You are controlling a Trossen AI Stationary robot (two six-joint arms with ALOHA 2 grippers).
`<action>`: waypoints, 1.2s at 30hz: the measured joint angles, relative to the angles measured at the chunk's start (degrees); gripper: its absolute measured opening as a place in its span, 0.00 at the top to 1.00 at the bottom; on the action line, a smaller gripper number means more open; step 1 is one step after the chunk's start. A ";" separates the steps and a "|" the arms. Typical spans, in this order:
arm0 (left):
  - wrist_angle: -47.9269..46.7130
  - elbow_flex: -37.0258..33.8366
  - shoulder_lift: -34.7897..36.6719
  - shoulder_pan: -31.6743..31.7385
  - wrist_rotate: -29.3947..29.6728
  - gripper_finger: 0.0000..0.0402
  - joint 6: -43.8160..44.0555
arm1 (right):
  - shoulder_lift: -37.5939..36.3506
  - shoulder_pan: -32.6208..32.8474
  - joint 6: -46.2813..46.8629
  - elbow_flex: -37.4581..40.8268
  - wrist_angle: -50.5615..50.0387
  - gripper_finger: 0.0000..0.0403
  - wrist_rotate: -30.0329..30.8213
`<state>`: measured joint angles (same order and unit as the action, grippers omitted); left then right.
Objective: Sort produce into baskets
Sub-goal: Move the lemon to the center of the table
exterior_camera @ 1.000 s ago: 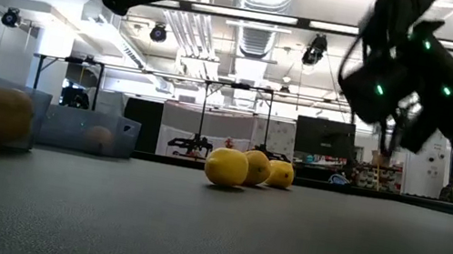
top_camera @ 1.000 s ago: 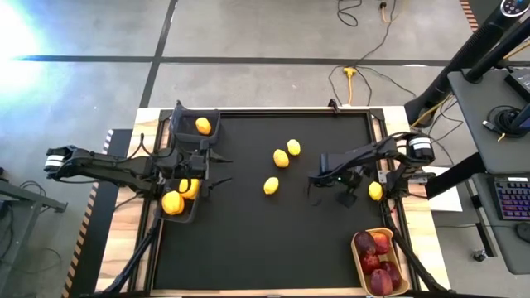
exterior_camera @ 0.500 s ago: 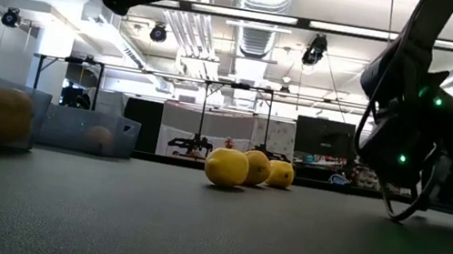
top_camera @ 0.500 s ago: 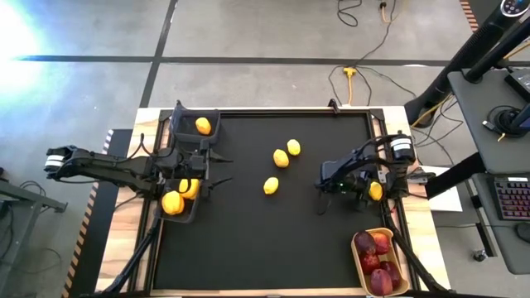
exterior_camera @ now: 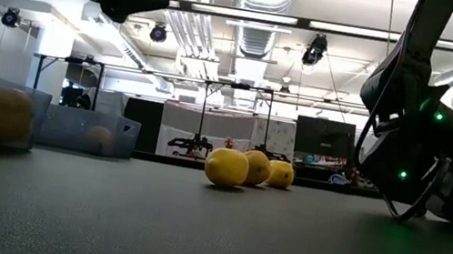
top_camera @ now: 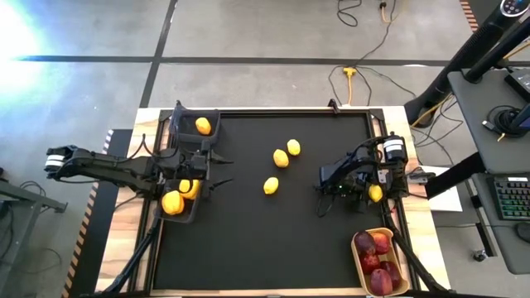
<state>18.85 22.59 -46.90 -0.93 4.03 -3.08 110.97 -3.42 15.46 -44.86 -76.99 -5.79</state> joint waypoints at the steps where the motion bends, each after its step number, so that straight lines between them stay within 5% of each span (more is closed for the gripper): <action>1: -0.04 0.00 -0.18 0.00 -0.01 0.42 0.36 | -0.10 0.00 0.32 0.00 -0.01 0.25 -0.01; 11: -0.06 0.00 -1.59 0.00 -0.52 0.42 0.53 | -2.82 0.03 5.03 -5.43 -5.73 0.32 2.09; 21: -4.04 0.00 -0.51 -0.02 -1.46 0.42 -0.39 | -9.53 3.95 13.73 -20.85 -4.95 0.32 10.23; 29: -4.35 1.13 4.03 -0.65 -13.56 0.42 3.38 | -15.40 11.33 11.89 -23.97 22.49 0.32 18.34; 36: -7.35 1.31 4.42 -4.48 -14.09 0.42 12.60 | -17.05 11.65 0.25 -21.42 49.52 0.32 18.79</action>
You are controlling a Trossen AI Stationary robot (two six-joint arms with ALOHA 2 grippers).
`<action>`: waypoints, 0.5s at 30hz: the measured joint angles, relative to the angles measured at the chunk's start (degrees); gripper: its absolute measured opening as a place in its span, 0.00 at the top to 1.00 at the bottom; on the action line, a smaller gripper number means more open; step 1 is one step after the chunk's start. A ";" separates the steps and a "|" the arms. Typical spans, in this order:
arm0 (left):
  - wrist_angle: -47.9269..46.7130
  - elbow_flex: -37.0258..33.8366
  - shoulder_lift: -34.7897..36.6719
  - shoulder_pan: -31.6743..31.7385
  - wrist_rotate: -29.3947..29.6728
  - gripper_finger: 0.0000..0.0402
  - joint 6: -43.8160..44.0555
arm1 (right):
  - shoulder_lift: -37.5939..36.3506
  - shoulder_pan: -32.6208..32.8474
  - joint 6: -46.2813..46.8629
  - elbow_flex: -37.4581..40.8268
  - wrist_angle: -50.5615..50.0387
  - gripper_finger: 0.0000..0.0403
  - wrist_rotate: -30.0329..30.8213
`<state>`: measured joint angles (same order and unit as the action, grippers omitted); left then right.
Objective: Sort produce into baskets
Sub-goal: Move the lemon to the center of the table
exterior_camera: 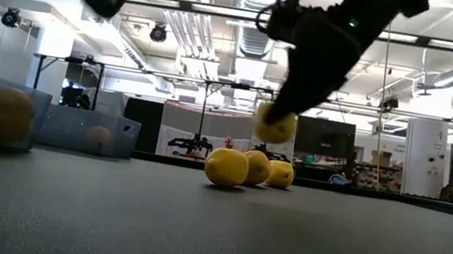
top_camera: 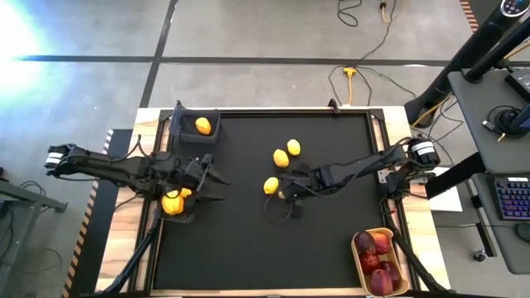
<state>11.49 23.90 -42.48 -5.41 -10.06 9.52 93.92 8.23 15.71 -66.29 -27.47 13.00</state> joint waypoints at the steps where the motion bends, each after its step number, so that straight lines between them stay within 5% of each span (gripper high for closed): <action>1: -1.85 -0.10 -0.36 -0.62 0.42 0.42 2.10 | -0.01 0.00 -1.46 0.80 3.66 0.32 -0.89; 9: -5.31 -1.41 -7.12 -7.93 9.67 0.42 11.53 | 4.81 0.15 -6.32 10.76 33.11 0.32 -9.94; 15: -2.93 -1.44 -14.94 -7.89 13.72 0.42 11.07 | 11.45 1.97 -7.03 11.57 41.32 0.27 -16.36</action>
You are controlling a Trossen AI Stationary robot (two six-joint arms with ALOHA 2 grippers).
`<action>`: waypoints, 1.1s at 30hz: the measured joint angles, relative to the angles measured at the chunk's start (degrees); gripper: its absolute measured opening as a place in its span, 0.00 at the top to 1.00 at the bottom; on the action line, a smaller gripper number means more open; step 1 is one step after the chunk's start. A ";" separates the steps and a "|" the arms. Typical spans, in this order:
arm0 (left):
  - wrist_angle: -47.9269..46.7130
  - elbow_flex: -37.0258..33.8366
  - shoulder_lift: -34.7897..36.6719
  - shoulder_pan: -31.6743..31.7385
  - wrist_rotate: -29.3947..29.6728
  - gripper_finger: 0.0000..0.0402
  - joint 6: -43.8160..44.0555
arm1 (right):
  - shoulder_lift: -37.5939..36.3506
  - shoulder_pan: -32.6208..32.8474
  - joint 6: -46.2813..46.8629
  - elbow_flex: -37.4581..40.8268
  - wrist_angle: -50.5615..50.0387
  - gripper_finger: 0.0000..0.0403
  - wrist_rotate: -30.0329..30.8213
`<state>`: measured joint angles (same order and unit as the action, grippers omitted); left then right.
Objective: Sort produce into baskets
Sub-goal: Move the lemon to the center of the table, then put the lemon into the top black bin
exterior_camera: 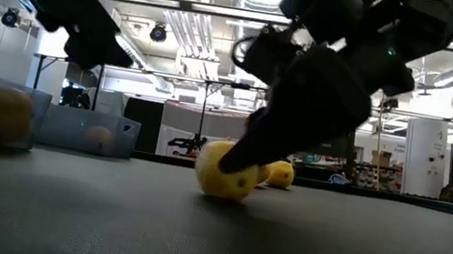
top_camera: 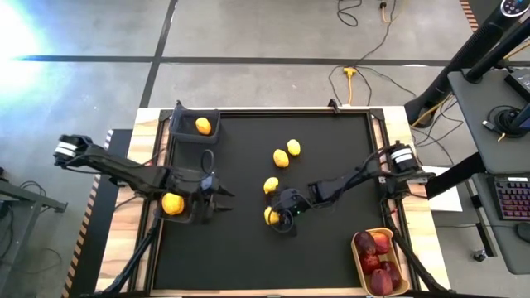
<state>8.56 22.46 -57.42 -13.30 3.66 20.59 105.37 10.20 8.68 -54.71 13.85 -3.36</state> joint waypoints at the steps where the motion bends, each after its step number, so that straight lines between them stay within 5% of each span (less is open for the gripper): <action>1: 0.69 0.00 -1.24 0.00 1.05 0.42 -0.14 | 0.90 0.31 -0.38 -0.82 0.32 0.26 0.35; 9: 10.49 0.02 -10.88 0.17 3.97 0.39 -3.79 | 2.61 0.81 -0.54 -4.12 -2.25 0.12 1.91; 23: 28.87 5.51 -33.25 0.16 3.68 0.19 -13.84 | 1.02 2.79 0.94 -17.58 -41.75 0.06 1.97; 26: 25.56 10.52 -37.03 0.11 1.05 0.18 -17.44 | 0.82 3.63 3.14 -19.27 -47.09 0.06 1.89; 33: -6.67 27.99 -38.69 0.39 -1.32 0.18 -32.03 | -1.12 5.79 10.85 -20.00 -56.50 0.06 2.59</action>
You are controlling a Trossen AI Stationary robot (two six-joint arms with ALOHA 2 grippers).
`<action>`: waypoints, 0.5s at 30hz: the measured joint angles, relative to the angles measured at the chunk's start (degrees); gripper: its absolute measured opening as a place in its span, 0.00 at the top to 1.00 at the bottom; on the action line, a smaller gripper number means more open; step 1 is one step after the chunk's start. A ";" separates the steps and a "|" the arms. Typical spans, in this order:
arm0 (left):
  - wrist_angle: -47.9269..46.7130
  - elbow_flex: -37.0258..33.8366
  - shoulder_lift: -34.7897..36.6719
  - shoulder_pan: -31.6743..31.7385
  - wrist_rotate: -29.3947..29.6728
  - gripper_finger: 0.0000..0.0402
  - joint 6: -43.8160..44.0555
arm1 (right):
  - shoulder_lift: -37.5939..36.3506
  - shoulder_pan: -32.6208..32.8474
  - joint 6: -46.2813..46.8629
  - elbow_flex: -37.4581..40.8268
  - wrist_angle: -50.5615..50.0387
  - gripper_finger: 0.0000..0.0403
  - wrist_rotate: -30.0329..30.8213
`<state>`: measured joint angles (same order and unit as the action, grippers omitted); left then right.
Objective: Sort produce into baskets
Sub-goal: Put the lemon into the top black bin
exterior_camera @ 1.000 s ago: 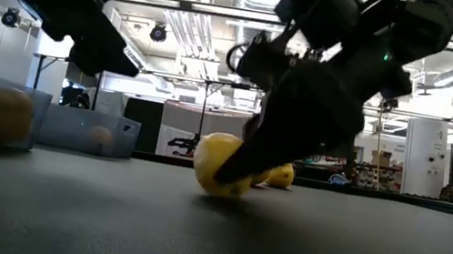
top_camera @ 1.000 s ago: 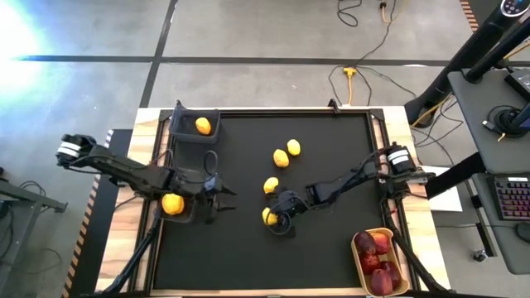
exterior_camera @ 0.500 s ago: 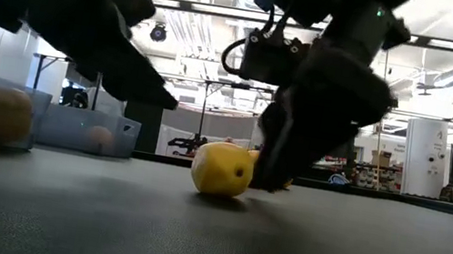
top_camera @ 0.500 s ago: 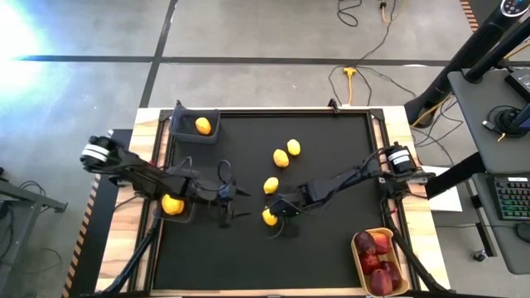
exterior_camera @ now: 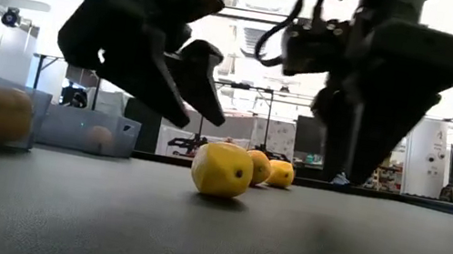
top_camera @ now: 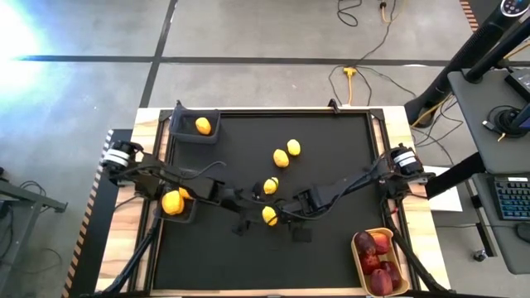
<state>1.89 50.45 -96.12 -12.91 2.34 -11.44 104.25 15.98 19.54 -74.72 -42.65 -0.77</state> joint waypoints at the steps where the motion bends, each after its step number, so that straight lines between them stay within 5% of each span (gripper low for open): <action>1: -2.32 1.52 -0.60 0.04 -0.09 0.18 -1.83 | -0.38 0.41 1.34 0.00 -1.59 0.06 0.74; 15: -2.43 8.97 -12.54 1.76 -2.90 0.22 -10.29 | -12.04 8.34 19.48 0.79 -13.01 0.06 12.78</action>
<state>-0.53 59.42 -108.66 -11.15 -0.56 -21.73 92.21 24.33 39.02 -73.93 -55.67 12.01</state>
